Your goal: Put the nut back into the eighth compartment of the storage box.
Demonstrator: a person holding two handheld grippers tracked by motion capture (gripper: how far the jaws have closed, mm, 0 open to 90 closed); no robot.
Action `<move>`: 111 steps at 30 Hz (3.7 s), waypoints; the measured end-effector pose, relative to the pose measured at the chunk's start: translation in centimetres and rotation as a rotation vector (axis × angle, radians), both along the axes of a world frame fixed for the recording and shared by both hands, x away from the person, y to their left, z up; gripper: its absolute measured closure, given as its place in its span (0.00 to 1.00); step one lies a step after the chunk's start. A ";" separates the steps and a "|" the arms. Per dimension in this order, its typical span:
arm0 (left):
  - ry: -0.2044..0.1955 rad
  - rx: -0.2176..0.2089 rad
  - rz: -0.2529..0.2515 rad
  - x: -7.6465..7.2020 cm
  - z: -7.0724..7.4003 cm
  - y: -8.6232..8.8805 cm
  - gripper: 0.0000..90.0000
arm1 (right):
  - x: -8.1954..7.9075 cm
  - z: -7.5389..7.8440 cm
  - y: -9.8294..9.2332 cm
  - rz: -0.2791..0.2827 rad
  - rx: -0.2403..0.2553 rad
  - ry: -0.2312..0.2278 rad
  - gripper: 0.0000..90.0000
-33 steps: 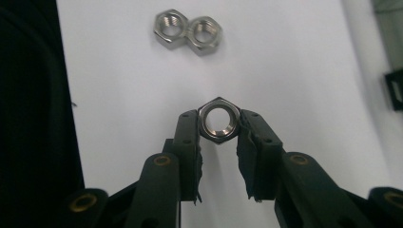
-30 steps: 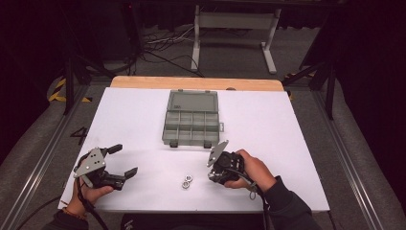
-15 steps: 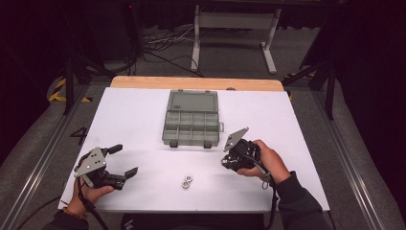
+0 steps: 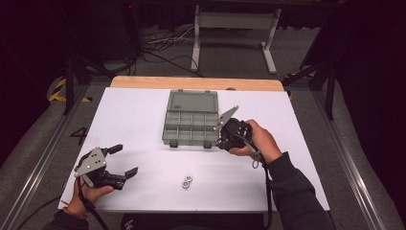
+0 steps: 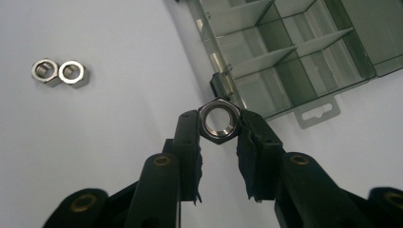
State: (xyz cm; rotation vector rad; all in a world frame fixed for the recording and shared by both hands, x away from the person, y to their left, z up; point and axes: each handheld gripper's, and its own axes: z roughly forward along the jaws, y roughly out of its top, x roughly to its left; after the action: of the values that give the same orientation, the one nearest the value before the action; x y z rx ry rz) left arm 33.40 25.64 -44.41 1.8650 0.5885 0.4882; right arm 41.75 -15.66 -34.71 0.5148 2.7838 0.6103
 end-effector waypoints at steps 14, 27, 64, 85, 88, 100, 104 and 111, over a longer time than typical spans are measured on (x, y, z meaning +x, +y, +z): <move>0.001 -0.001 -0.001 0.0 0.0 0.0 0.05 | 4.8 -1.9 1.7 -0.067 -0.038 0.042 0.79; -0.001 0.004 0.009 0.0 0.0 0.1 0.05 | 6.4 -3.1 1.8 -0.104 -0.047 0.063 0.79; -0.001 0.004 0.013 -0.1 0.0 0.0 0.05 | -0.6 -0.4 0.7 -0.013 0.179 -0.092 0.60; 0.004 0.016 0.002 0.0 0.0 -0.2 0.05 | -4.9 -6.4 6.6 0.240 0.006 0.054 0.69; 0.001 0.012 0.002 -0.1 0.0 -0.2 0.05 | -5.0 -6.9 7.1 0.253 -0.023 0.072 0.70; 0.007 0.018 -0.001 0.0 -0.1 -0.2 0.05 | -4.9 -7.8 8.6 0.288 -0.063 0.105 0.70; 0.009 0.016 -0.001 0.1 -0.1 -0.2 0.05 | -4.8 -8.0 8.9 0.280 -0.073 0.107 0.70; 0.011 0.015 -0.001 0.1 -0.1 -0.2 0.05 | -4.3 -8.1 9.7 0.277 -0.079 0.148 0.75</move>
State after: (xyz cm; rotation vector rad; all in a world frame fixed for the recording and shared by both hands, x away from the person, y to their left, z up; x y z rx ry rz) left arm 33.48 25.45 -44.53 1.8828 0.5931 0.4831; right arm 37.47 -6.01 -42.84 0.1642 3.0335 0.5335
